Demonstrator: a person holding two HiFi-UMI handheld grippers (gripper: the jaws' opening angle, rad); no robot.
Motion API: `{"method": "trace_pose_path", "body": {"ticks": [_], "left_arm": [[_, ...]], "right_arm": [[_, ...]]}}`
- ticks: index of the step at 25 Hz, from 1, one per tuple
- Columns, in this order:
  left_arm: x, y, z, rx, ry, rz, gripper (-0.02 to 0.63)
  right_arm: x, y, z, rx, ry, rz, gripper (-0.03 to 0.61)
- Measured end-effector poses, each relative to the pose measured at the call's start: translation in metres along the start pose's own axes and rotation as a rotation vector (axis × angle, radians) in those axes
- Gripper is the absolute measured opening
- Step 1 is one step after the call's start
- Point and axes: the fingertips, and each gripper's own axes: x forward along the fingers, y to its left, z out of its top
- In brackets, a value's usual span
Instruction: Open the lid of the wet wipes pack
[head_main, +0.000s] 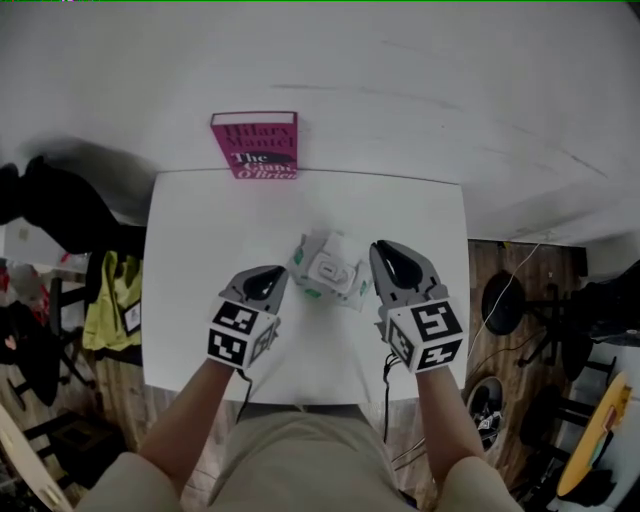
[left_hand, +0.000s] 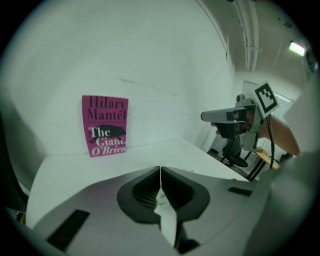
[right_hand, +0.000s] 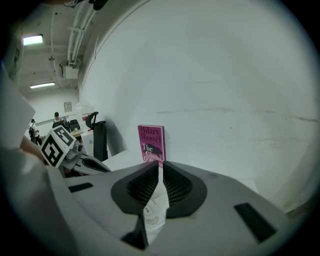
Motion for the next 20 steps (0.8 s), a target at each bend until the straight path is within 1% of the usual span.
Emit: {"method": "trace_pose_path", "body": {"ticks": [4,7,11,15,16,18,20], "left_arm": [[-0.033,-0.001,0.033,0.008,-0.098,0.028,0.026],[-0.059,-0.009,0.054,0.025,-0.154,0.018,0.026],[-0.095,-0.027,0.07,0.057,-0.2,-0.01,0.026],[-0.127,-0.04,0.087,0.088,-0.268,-0.014,0.026],[-0.133,-0.04,0.091,0.09,-0.283,-0.01,0.026],[-0.146,-0.038,0.096,0.091,-0.309,0.005,0.026],[-0.161,-0.038,0.102,0.107,-0.334,0.022,0.026]], "right_arm": [[-0.031,0.02,0.028,0.01,-0.071,0.013,0.044],[-0.054,0.035,0.044,-0.005,-0.104,0.025,0.04],[-0.084,0.05,0.065,-0.016,-0.186,-0.004,0.028],[-0.109,0.065,0.077,-0.01,-0.235,-0.004,0.025],[-0.113,0.069,0.08,-0.031,-0.239,-0.006,0.025],[-0.125,0.08,0.087,-0.105,-0.248,-0.02,0.025],[-0.138,0.09,0.099,-0.158,-0.28,-0.031,0.025]]}}
